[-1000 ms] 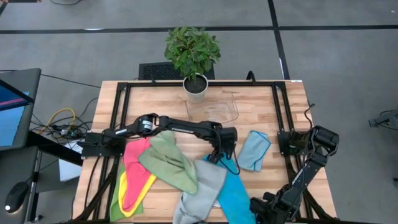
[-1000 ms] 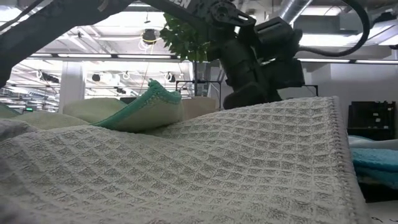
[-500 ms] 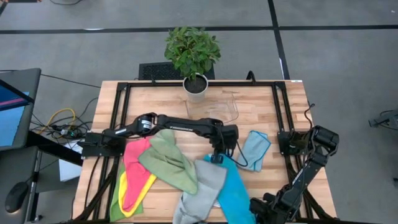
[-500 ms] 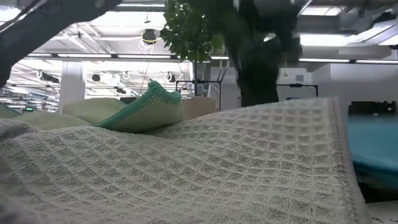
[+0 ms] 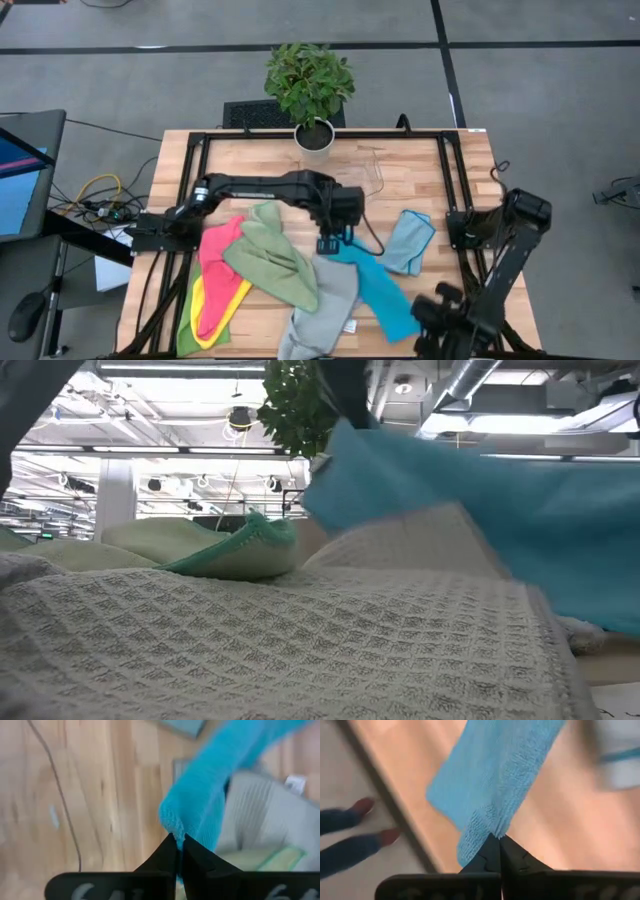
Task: Fold microfiber towels
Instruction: Fold the blue microfiber cloth
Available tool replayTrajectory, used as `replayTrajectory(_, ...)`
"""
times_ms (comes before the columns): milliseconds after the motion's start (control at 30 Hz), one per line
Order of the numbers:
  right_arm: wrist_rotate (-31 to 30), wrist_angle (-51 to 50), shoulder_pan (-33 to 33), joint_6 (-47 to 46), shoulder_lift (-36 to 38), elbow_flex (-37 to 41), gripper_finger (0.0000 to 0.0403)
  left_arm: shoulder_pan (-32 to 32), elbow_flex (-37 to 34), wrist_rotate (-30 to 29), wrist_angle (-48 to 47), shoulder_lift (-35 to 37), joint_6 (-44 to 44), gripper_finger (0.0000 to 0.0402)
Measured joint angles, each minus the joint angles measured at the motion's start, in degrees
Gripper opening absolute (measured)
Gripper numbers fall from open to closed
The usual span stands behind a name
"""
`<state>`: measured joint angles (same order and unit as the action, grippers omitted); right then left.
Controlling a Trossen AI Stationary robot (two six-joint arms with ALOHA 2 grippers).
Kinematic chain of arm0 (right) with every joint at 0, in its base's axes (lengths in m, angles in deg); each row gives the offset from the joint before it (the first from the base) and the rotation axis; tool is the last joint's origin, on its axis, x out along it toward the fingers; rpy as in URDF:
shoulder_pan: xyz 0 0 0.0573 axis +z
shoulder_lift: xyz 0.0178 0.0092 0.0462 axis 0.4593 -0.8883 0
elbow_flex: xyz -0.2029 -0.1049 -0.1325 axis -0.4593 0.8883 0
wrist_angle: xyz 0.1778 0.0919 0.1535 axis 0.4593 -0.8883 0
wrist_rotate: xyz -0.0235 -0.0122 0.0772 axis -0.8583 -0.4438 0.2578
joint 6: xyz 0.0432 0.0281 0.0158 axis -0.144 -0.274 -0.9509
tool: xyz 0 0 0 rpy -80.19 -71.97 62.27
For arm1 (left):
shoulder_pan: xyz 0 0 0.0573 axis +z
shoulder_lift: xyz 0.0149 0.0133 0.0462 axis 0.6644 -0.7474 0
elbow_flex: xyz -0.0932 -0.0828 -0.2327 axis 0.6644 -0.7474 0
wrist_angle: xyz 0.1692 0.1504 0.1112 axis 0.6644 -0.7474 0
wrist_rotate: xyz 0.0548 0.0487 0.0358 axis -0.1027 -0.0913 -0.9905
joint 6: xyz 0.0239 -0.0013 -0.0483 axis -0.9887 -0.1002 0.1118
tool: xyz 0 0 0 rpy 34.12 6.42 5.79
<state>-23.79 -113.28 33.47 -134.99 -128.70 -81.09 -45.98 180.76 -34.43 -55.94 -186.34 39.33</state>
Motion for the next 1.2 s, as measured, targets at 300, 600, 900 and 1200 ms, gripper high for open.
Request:
replayTrajectory(300,-4.8,-28.4,-7.9,6.7,9.3,0.2,0.0007,-2.2,-0.1,-18.6,-2.4,3.8,3.5,0.0)
replayTrajectory(600,-13.4,-28.1,-18.1,13.5,22.7,6.5,0.0006,0.5,-0.8,-35.2,-3.6,11.6,8.2,0.0)
replayTrajectory(900,-19.1,-28.1,-25.0,19.8,21.8,7.3,0.0006,-4.4,-16.0,-42.7,2.7,22.4,13.7,0.0)
replayTrajectory(1200,-19.8,-27.8,-19.8,16.5,13.5,7.6,0.0006,-13.3,-47.2,-43.8,20.1,31.7,25.8,0.0)
